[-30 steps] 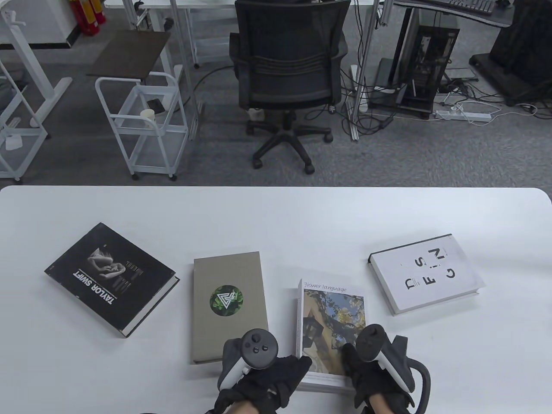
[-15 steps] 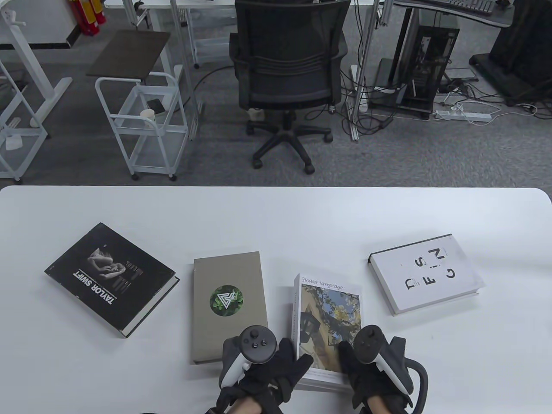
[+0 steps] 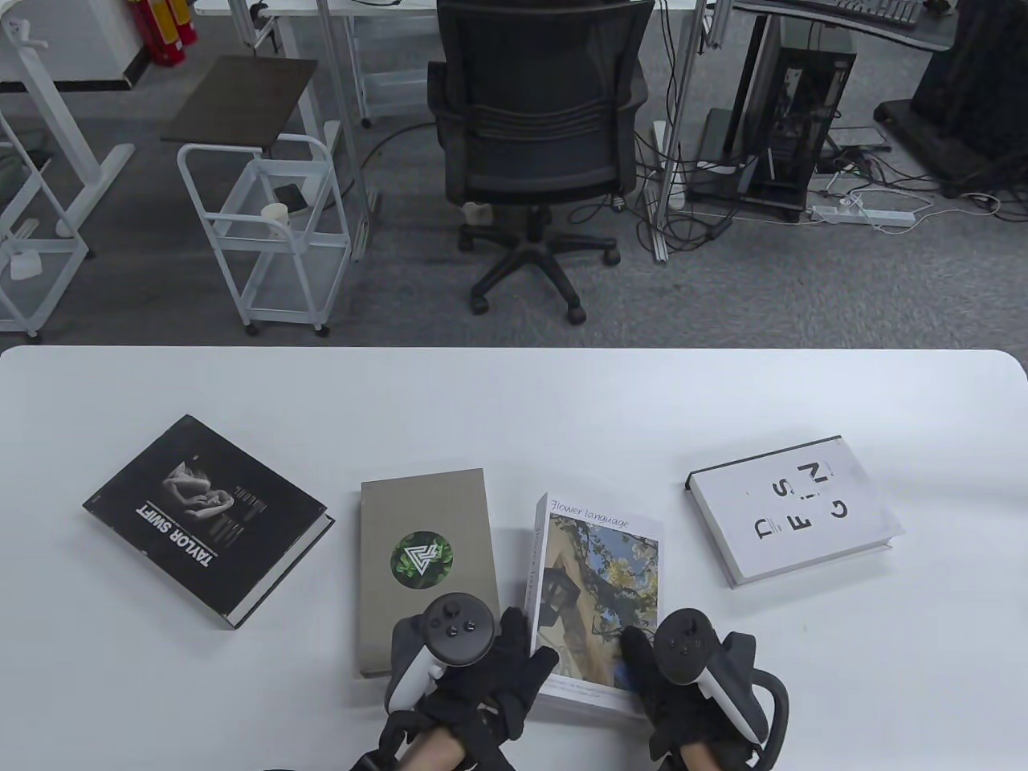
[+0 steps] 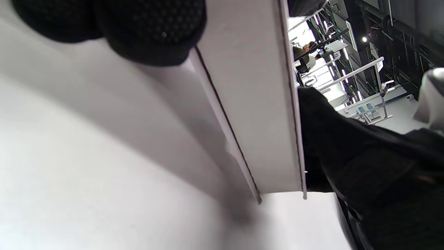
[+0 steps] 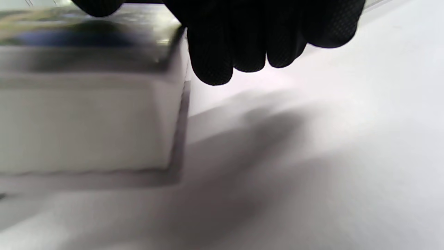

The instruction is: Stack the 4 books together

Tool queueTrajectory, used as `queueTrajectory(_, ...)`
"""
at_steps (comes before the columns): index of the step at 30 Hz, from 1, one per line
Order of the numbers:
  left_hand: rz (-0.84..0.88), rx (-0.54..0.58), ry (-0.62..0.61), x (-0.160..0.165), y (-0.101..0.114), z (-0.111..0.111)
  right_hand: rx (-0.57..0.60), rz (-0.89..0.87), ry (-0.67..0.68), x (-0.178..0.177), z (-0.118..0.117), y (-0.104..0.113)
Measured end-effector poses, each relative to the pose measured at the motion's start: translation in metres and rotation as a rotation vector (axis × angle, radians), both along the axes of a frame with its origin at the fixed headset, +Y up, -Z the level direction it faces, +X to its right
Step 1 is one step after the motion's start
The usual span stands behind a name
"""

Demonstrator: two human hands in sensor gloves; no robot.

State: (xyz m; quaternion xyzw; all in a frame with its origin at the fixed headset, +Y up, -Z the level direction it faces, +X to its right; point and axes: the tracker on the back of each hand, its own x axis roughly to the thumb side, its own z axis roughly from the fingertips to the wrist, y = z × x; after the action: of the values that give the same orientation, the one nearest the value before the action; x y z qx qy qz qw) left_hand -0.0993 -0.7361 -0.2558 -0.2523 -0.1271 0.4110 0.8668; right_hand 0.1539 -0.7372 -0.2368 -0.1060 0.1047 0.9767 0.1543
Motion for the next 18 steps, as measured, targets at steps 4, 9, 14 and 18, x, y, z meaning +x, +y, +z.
queueTrajectory(4, -0.011, 0.012, 0.007, -0.027, 0.020, -0.003, 0.044, -0.018, 0.002, -0.001, 0.002, 0.003)
queueTrajectory(9, 0.000, 0.062, 0.109, -0.077, 0.047, -0.012, 0.046, -0.035, 0.020, -0.002, 0.002, 0.003)
queueTrajectory(14, -0.021, 0.123, 0.309, -0.145, 0.063, -0.023, 0.041, -0.038, 0.035, -0.003, 0.001, 0.002)
queueTrajectory(18, 0.017, 0.111, 0.507, -0.207, 0.065, -0.028, 0.045, -0.046, 0.047, -0.004, 0.000, 0.001)
